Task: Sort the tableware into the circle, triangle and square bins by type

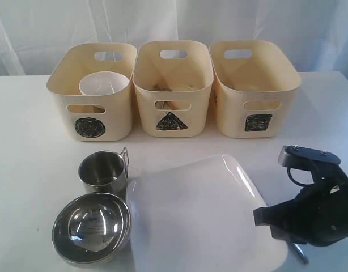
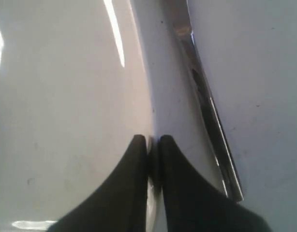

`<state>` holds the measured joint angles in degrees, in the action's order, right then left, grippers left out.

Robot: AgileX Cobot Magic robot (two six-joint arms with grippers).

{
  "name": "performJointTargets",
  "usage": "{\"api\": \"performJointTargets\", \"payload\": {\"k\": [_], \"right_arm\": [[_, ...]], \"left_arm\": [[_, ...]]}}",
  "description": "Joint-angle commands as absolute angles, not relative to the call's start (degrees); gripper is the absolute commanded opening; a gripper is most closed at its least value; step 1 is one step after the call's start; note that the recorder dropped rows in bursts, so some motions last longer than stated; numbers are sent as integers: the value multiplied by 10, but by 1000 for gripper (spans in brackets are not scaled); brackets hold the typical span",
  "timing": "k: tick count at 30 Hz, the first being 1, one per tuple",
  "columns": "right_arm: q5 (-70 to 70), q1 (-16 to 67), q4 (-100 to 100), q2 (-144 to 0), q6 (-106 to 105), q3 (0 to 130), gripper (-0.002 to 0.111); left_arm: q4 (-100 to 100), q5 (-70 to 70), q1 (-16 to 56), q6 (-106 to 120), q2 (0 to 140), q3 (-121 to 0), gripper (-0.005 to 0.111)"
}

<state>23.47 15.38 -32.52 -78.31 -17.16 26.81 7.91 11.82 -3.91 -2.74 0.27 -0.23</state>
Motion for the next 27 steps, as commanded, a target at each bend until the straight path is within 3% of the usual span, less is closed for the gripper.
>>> {"api": "performJointTargets", "payload": {"k": [1,20,22,27], "right_arm": [[261,153,-311,-795,-178,266,0],[279,153,-299,-845,-178,266,0],[291,153,-297,-845,-178,267,3],[305,153,-289,-846,-177,267,27]], "left_arm": [[81,116,-39,-27,0,0,0],[81,116,-39,-27,0,0,0],[81,116,-39,-27,0,0,0],[81,116,-39,-27,0,0,0]]}}
